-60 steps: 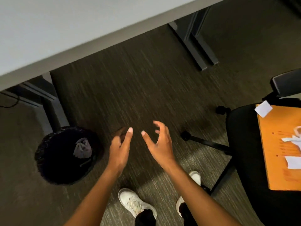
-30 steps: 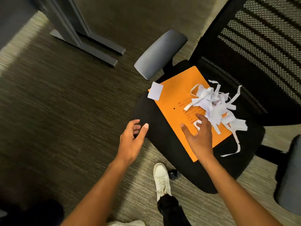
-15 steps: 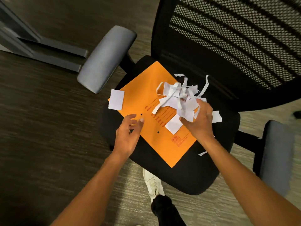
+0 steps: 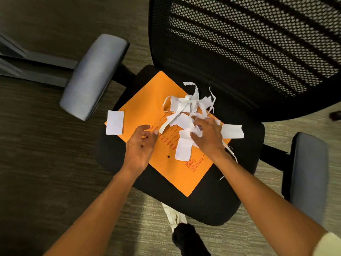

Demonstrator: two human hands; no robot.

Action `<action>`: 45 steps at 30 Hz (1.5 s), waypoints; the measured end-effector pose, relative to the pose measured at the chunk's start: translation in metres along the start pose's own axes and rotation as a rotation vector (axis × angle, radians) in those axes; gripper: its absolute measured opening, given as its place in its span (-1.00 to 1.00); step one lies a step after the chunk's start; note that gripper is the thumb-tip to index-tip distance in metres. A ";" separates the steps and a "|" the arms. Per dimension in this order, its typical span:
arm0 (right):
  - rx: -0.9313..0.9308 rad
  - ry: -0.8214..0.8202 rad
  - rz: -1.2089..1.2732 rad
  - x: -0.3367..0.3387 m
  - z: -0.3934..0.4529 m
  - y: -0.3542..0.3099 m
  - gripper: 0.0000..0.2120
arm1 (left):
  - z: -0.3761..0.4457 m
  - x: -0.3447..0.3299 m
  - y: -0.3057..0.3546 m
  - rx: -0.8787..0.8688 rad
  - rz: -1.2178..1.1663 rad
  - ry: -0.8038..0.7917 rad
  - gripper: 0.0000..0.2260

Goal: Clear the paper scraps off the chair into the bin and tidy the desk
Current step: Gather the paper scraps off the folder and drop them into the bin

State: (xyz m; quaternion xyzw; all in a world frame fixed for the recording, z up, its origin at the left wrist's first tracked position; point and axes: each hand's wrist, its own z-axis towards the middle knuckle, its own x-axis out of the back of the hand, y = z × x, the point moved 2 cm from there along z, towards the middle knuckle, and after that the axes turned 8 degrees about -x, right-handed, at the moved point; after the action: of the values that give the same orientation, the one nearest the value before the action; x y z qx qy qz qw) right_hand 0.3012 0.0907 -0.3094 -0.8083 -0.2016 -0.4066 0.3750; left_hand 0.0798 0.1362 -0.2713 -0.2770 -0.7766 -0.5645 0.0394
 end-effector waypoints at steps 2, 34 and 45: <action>0.010 -0.006 0.047 -0.001 -0.009 0.002 -0.73 | 0.005 -0.004 0.001 -0.015 0.024 -0.015 -0.61; -0.348 0.131 0.731 0.065 -0.127 0.069 -0.83 | 0.071 -0.115 0.050 -0.465 1.064 -0.381 -0.47; -0.386 0.066 0.720 0.047 -0.126 0.063 -0.81 | 0.037 -0.100 0.032 -0.433 0.759 -0.397 -0.71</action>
State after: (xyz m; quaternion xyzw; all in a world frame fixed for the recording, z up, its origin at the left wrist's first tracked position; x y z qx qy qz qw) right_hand 0.3045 -0.0454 -0.2502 -0.8693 0.1863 -0.3055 0.3409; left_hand 0.1885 0.1375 -0.2943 -0.6453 -0.4775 -0.5953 0.0349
